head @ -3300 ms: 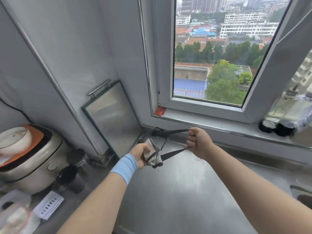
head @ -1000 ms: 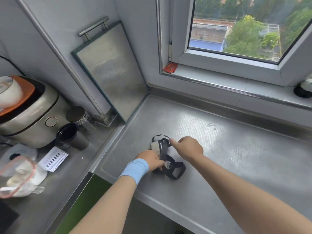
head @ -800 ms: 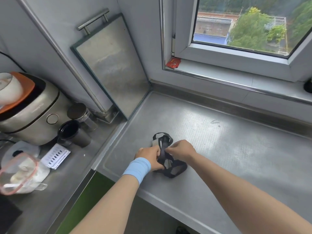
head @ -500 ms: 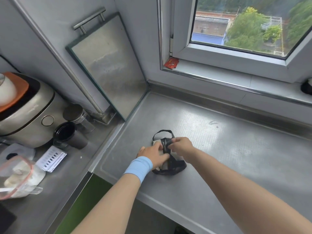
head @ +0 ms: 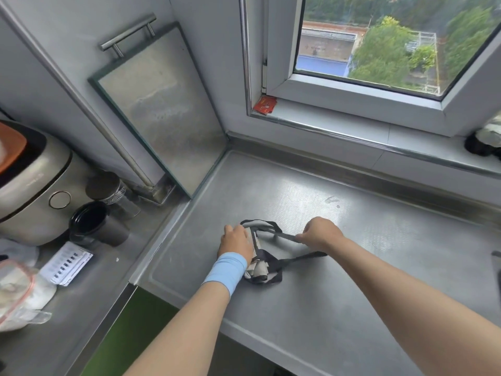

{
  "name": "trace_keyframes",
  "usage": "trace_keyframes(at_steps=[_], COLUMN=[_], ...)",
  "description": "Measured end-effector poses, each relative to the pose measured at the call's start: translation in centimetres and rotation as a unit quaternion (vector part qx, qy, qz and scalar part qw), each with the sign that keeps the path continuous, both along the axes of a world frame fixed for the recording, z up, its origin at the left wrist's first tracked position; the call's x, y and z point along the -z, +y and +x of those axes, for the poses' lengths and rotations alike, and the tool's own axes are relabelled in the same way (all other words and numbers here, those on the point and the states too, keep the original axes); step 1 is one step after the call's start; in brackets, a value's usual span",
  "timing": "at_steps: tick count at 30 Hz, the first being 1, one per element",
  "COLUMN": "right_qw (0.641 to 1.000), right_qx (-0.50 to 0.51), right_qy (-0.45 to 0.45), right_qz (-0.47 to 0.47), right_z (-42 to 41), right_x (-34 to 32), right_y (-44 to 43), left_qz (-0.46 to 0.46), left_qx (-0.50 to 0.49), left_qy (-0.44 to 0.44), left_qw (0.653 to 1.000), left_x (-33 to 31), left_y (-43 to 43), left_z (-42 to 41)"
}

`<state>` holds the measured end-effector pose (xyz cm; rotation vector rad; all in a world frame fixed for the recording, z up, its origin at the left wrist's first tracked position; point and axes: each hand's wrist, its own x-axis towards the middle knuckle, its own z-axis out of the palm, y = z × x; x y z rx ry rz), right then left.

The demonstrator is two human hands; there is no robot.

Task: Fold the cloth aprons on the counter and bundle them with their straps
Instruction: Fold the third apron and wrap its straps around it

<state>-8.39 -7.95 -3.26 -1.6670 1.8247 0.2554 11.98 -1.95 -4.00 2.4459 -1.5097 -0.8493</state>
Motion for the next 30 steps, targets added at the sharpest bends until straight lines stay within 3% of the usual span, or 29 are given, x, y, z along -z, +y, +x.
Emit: trace_keyframes(at_steps=[3, 6, 9, 11, 23, 25, 28, 30], right_qw=[0.996, 0.976, 0.954, 0.954, 0.949, 0.959, 0.985, 0.987], right_qx=[-0.037, -0.082, -0.227, -0.259, -0.089, -0.095, -0.148, -0.127], right_qy=[-0.003, -0.112, -0.149, -0.135, -0.303, -0.267, -0.088, -0.071], right_qz=[-0.083, -0.167, -0.130, -0.069, 0.018, 0.018, -0.024, -0.073], right_z=[2.2, 4.5, 6.4, 7.2, 4.8, 4.2, 2.6, 1.8], right_x=[0.3, 0.2, 0.3, 1.0, 2.7, 2.1, 0.0, -1.5], right_y=[0.3, 0.4, 0.6, 0.7, 0.6, 0.7, -0.1, -0.9], left_qz=[0.042, 0.114, 0.142, 0.152, 0.156, 0.173, 0.156, 0.139], left_qx=[-0.067, -0.070, -0.051, -0.050, 0.001, 0.035, 0.048, 0.027], left_qy=[0.068, 0.076, 0.095, 0.101, 0.220, 0.245, 0.314, 0.401], left_qw=[0.995, 0.988, 0.984, 0.982, 0.963, 0.954, 0.935, 0.905], left_x=[-0.4, -0.7, -0.5, -0.3, 1.0, 0.2, -1.9, -3.5], left_y=[-0.5, -1.0, -0.9, -1.0, -1.8, -2.1, -2.6, -2.9], left_z=[0.5, 1.1, 1.1, 1.0, 1.1, 1.6, 2.8, 3.6])
